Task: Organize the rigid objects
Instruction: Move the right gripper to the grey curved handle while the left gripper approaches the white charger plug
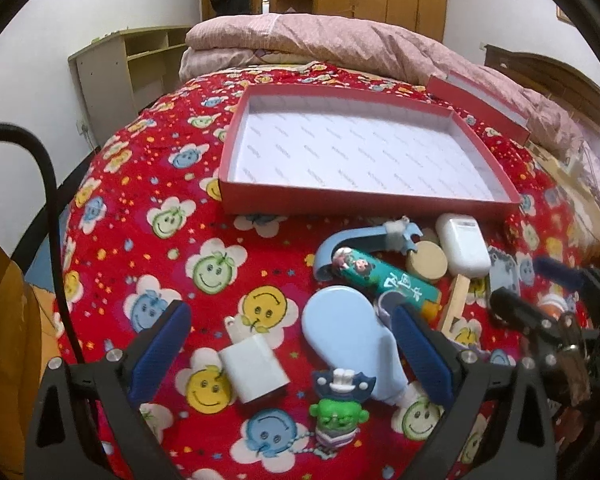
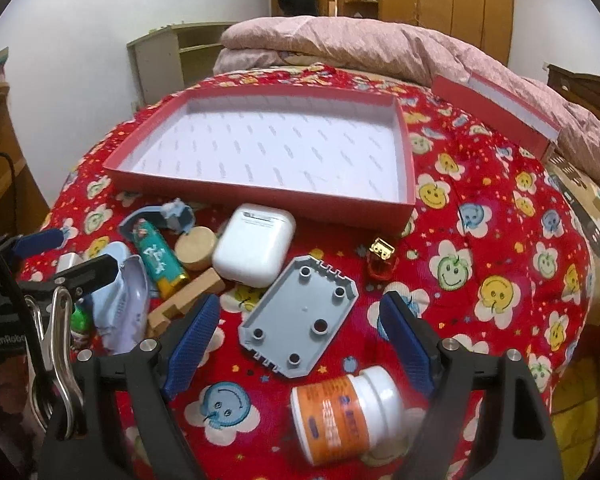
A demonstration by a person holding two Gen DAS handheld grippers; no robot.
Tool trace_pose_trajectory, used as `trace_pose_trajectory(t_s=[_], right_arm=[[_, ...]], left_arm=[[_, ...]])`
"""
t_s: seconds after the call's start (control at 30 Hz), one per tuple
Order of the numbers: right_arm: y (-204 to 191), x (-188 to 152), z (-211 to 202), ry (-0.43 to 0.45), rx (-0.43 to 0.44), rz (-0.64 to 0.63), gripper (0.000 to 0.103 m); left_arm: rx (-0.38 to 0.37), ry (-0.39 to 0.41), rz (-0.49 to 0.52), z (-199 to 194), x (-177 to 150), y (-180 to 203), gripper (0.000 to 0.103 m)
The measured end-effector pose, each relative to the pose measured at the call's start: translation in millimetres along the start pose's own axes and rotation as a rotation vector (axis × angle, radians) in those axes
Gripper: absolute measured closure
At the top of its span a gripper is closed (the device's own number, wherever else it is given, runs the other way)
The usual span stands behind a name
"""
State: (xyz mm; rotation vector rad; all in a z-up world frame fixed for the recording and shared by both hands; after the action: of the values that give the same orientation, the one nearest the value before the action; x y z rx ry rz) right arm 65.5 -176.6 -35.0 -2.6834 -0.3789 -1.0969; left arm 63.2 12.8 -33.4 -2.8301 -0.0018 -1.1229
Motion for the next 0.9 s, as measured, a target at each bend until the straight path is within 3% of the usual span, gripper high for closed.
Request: trace_pose_trajectory(t_s=[0.47,0.67,0.8,0.87,0.9], right_arm=[[-20,-10,-23,-0.009,0.048,-0.082,0.019],[-34,-19,-24,-0.028,0.093,-0.106,0.019],[-42,-20,-23,-0.033,0.116,-0.125,0.027],[-46,-20,-23,-0.031,0.125,-0.136,0.037],[-48,-20,-23,-0.029,0.13,-0.14,0.045]], left_arm=[[-0.002,-0.001,0.034,-22,-17,-26,0.001],[0.001,-0.027,0.03,-23,-31,-36,0.007],[0.006,-0.033,0.003,-20,-33,-39,0.019],[-0.015,-0.039,-0.018,-19,-32,-38,0.033],[-0.024,-0.043,-0.021,-17,-31,-37,0.035]])
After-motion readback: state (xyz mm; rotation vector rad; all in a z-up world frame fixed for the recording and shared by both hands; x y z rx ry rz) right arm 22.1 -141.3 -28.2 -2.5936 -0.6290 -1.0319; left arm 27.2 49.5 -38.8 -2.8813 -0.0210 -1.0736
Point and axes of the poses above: each gripper's, at about its wrist camera, not at the fingertips, and z roughly the way its jaws point, y to its right, x to its top, the point moved 9 cm from there along z, roughly the way its jaws point, and after that the axes turned 8 degrees about x, right-handed, at the moved point
